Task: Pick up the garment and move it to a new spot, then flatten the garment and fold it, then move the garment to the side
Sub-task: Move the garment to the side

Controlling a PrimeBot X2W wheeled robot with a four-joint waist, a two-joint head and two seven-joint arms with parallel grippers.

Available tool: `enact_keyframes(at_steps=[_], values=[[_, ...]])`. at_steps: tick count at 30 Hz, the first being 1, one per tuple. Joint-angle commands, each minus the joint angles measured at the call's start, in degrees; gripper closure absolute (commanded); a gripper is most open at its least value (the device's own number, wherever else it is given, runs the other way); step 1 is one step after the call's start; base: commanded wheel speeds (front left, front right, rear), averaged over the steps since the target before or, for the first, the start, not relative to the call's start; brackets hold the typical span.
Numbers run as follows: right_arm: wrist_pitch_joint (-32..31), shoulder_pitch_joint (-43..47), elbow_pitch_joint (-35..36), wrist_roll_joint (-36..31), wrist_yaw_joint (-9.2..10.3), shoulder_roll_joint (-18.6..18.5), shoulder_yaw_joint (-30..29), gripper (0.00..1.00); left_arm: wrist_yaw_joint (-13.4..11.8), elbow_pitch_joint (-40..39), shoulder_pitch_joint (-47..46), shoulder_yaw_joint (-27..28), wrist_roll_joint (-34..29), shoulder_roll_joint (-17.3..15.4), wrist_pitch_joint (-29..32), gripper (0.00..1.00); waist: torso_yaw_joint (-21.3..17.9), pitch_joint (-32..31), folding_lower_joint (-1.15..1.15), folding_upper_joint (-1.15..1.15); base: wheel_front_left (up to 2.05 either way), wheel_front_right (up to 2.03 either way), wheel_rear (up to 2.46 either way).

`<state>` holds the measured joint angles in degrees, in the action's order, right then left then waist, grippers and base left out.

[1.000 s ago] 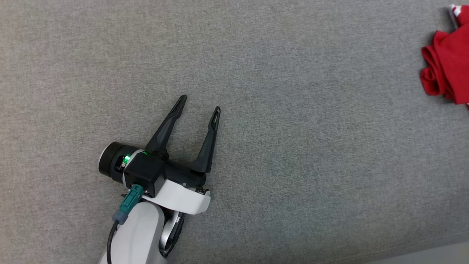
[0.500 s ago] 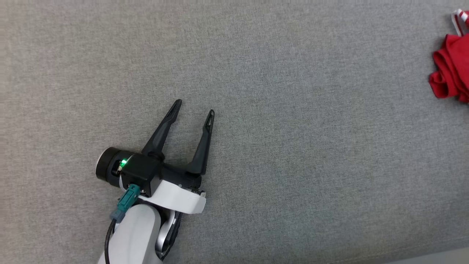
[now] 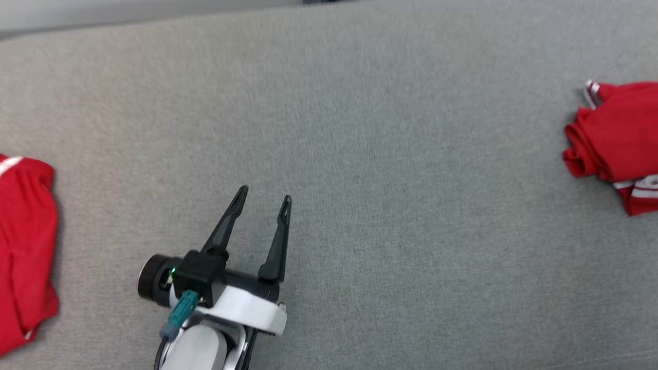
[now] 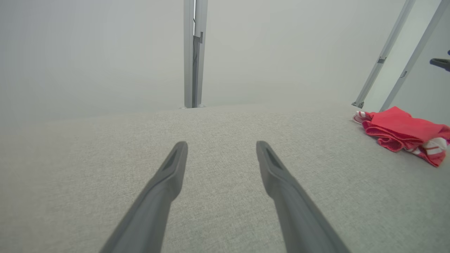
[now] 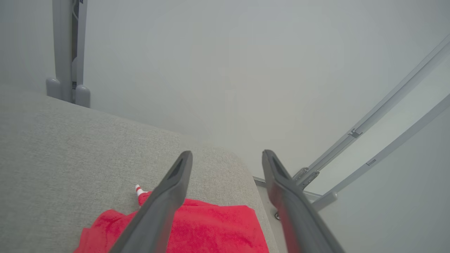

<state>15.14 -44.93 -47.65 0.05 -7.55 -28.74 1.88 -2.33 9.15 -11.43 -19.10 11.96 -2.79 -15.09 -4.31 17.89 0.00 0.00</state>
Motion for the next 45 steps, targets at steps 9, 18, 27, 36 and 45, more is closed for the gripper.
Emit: enact_keyframes(at_steps=[9,18,27,36,45], values=[[0.0,11.6,15.7,7.0,0.08,7.7,1.3,0.0,-2.7,-1.4,5.9,6.0,0.4,-0.2,0.0,0.0,2.1,-12.7,0.0,0.0,0.0,0.0,0.0],[0.0,23.5,29.9,10.2,0.08,13.8,0.8,0.0,-2.4,-3.0,9.6,14.1,0.0,-0.2,0.0,0.0,3.0,-17.3,0.0,0.0,0.0,0.0,0.0],[0.0,30.3,35.7,10.1,0.08,19.9,-0.4,0.0,-2.3,-3.0,11.8,16.8,0.0,-0.2,0.0,0.0,3.1,-19.0,0.0,0.0,0.0,0.0,0.0],[0.0,39.8,38.2,7.3,0.07,23.2,-2.2,0.0,-2.2,-2.5,14.2,16.8,-0.8,-0.2,0.0,0.0,4.2,-20.6,0.0,0.0,0.0,0.0,0.0],[0.0,42.3,40.1,5.4,0.07,25.4,-3.6,0.0,-1.3,1.0,16.6,16.0,-1.2,-0.2,0.0,0.0,3.9,-21.0,0.0,0.0,0.0,0.0,0.0]])
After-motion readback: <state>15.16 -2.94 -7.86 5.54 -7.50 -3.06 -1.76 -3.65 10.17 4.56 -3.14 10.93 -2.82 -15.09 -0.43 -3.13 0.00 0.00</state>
